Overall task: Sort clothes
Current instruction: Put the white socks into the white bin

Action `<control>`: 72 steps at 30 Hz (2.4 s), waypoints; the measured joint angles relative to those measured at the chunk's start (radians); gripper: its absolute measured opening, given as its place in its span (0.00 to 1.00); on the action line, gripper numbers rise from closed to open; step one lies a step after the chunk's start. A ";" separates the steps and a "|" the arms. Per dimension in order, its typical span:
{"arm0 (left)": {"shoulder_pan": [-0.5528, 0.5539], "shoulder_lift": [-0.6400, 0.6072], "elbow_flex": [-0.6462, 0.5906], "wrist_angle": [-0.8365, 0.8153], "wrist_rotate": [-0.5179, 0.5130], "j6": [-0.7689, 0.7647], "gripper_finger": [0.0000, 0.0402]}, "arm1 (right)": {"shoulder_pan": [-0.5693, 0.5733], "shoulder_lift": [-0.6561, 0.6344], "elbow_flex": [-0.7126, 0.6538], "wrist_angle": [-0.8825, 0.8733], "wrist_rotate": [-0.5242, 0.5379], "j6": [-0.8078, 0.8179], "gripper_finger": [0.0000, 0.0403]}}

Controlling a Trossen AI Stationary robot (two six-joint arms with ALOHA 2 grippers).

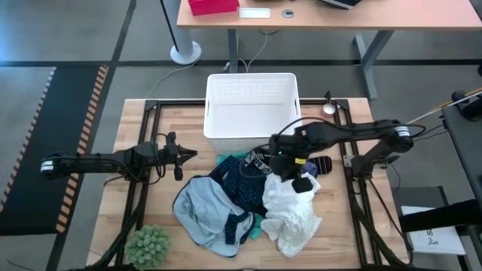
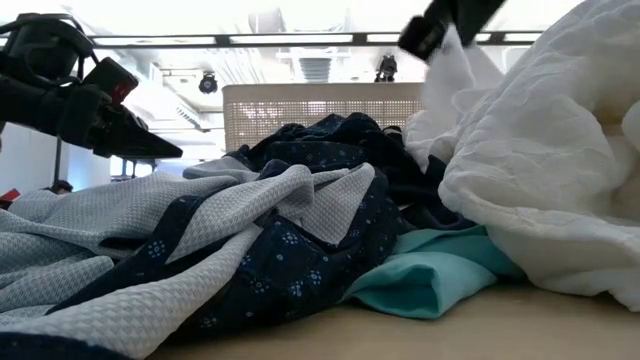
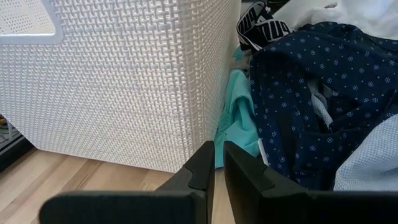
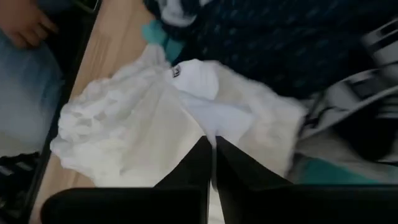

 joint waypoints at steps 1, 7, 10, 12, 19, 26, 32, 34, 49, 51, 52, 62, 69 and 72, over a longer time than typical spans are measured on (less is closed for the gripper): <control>0.000 0.000 0.000 0.000 0.000 0.000 0.05 | 0.000 -0.008 0.019 0.002 0.011 -0.001 0.00; 0.000 0.000 0.000 0.000 0.000 0.000 0.05 | 0.000 -0.041 0.123 0.009 0.158 -0.017 0.00; 0.000 0.000 0.000 0.000 0.000 0.000 0.05 | 0.000 -0.052 0.171 0.021 0.236 -0.026 0.00; 0.000 0.000 0.000 0.000 0.000 0.000 0.05 | 0.000 -0.053 0.209 0.034 0.298 -0.032 0.00; 0.000 0.000 0.000 0.001 0.000 0.000 0.05 | -0.001 -0.051 0.311 0.073 0.435 -0.060 0.00; 0.000 0.000 0.000 0.000 0.000 0.000 0.05 | -0.001 -0.050 0.406 0.145 0.574 -0.119 0.00; 0.000 0.000 0.000 0.000 0.000 0.000 0.05 | -0.046 -0.050 0.481 0.207 0.723 -0.183 0.00; 0.000 0.000 0.000 0.000 0.000 0.000 0.05 | -0.079 -0.050 0.494 0.210 0.732 -0.189 0.00; 0.000 0.000 0.000 0.000 0.000 0.000 0.05 | -0.338 -0.030 0.398 0.189 0.646 -0.139 0.00; 0.000 0.000 0.000 0.000 0.000 0.000 0.05 | -0.370 -0.030 0.359 0.214 0.644 -0.138 0.00; 0.000 0.000 0.000 0.000 0.000 0.000 0.05 | -0.384 -0.030 0.337 0.229 0.630 -0.135 0.00; 0.000 0.000 0.000 0.000 0.000 0.000 0.05 | -0.458 -0.030 0.173 0.353 0.488 -0.071 0.00; 0.000 0.000 0.000 0.000 0.000 0.000 0.05 | -0.458 -0.030 0.090 0.400 0.455 -0.027 0.00; 0.000 0.000 0.000 0.000 0.000 0.000 0.05 | -0.457 -0.030 0.068 0.430 0.435 -0.006 0.00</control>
